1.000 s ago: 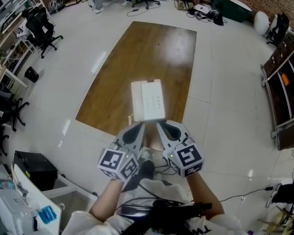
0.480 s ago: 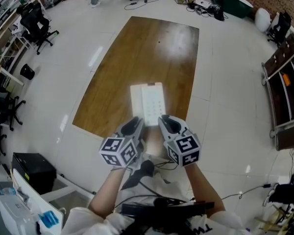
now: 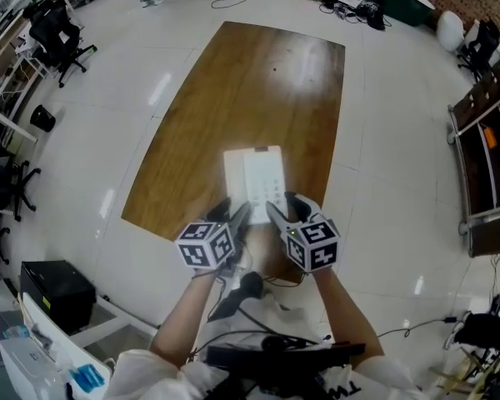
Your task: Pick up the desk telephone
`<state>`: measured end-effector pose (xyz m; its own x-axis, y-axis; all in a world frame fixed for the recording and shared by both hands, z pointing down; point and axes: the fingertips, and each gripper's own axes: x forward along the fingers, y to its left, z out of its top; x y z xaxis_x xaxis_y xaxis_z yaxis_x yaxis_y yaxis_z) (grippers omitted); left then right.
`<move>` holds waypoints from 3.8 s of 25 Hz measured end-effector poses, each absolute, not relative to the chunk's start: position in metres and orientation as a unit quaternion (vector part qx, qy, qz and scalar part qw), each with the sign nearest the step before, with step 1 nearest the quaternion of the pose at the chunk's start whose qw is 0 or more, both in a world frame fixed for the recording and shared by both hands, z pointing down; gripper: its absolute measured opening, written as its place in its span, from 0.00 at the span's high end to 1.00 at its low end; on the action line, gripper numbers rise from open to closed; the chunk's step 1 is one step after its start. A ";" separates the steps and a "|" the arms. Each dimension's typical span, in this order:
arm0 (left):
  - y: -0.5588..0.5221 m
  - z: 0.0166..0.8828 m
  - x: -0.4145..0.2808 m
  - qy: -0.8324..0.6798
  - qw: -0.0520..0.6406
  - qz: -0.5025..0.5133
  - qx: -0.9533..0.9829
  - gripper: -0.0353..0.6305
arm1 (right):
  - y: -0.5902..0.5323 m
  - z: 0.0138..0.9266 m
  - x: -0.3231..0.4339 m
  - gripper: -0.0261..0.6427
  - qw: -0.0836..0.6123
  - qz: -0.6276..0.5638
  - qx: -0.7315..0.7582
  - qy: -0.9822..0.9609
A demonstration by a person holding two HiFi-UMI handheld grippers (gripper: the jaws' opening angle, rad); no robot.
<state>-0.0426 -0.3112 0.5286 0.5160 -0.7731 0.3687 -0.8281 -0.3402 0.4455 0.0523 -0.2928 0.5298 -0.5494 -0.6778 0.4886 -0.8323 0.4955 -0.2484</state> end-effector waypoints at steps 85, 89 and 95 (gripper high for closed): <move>-0.300 0.424 -0.042 -0.434 0.234 -0.021 0.870 0.47 | -0.298 0.473 0.050 0.43 0.051 0.234 0.443 -0.864; -0.286 0.430 -0.042 -0.434 0.245 -0.029 0.866 0.47 | -0.285 0.474 0.051 0.43 0.057 0.222 0.446 -0.865; -0.265 0.428 -0.035 -0.429 0.240 -0.036 0.870 0.47 | -0.264 0.470 0.059 0.43 0.050 0.204 0.455 -0.865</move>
